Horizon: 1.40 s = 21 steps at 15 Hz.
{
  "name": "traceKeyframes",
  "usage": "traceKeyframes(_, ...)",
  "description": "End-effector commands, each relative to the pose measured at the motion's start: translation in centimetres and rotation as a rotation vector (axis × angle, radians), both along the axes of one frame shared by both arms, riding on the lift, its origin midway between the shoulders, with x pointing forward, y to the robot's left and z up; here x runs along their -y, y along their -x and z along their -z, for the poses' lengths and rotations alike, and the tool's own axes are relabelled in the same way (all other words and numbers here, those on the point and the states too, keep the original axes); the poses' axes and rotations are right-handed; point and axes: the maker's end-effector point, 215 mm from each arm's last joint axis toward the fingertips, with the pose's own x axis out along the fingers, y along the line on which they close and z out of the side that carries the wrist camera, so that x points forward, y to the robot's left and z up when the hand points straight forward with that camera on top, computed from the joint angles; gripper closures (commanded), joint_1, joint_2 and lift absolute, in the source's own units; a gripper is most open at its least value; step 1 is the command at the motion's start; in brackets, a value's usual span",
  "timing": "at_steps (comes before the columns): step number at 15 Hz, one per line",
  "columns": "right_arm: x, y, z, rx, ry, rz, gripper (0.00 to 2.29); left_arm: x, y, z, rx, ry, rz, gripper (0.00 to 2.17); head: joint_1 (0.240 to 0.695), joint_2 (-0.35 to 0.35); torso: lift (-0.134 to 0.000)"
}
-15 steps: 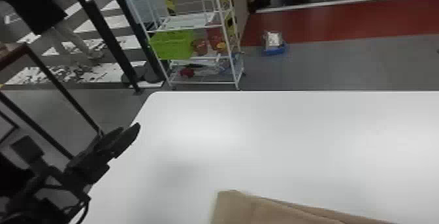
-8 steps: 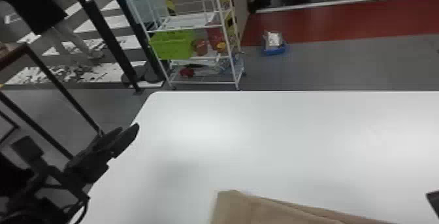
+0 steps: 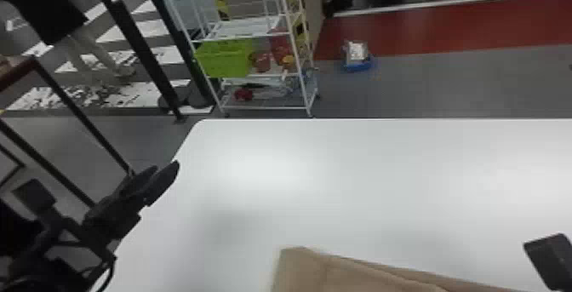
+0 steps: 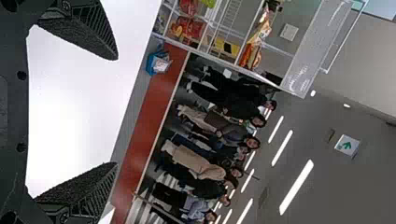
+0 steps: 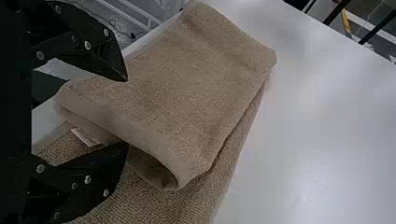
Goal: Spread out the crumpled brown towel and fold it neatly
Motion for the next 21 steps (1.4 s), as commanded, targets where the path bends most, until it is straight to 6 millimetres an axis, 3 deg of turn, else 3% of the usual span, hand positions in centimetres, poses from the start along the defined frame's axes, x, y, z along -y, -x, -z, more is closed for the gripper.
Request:
traceKeyframes(1, 0.0, 0.1, 0.0, -0.006, 0.001, -0.004, 0.54, 0.0, -0.1, 0.0, 0.000, -0.002, 0.001, 0.08, 0.695, 0.350, -0.122)
traceKeyframes(6, 0.5, -0.9, 0.0, -0.003, 0.003, 0.016, 0.75, 0.3, -0.2, 0.0, 0.001, 0.000, 0.004, 0.08, 0.695, 0.350, -0.122)
traceKeyframes(8, 0.6, -0.9, -0.6, -0.001, -0.015, 0.016, 0.56, 0.2, -0.1, -0.1, 0.001, -0.001, 0.002, 0.08, 0.695, 0.350, -0.122)
traceKeyframes(11, 0.7, -0.4, -2.1, 0.016, -0.038, 0.003, 0.54, 0.0, -0.1, -0.1, 0.001, -0.003, -0.002, 0.08, 0.695, 0.350, -0.122)
traceKeyframes(17, 1.0, 0.6, -0.8, -0.004, -0.008, -0.007, 0.55, -0.2, 0.0, -0.1, 0.000, -0.004, -0.005, 0.08, 0.695, 0.350, -0.122)
traceKeyframes(21, 0.0, 1.5, -0.1, -0.020, -0.002, -0.034, 0.55, -0.1, -0.1, -0.1, 0.002, -0.002, -0.003, 0.08, 0.695, 0.350, -0.122)
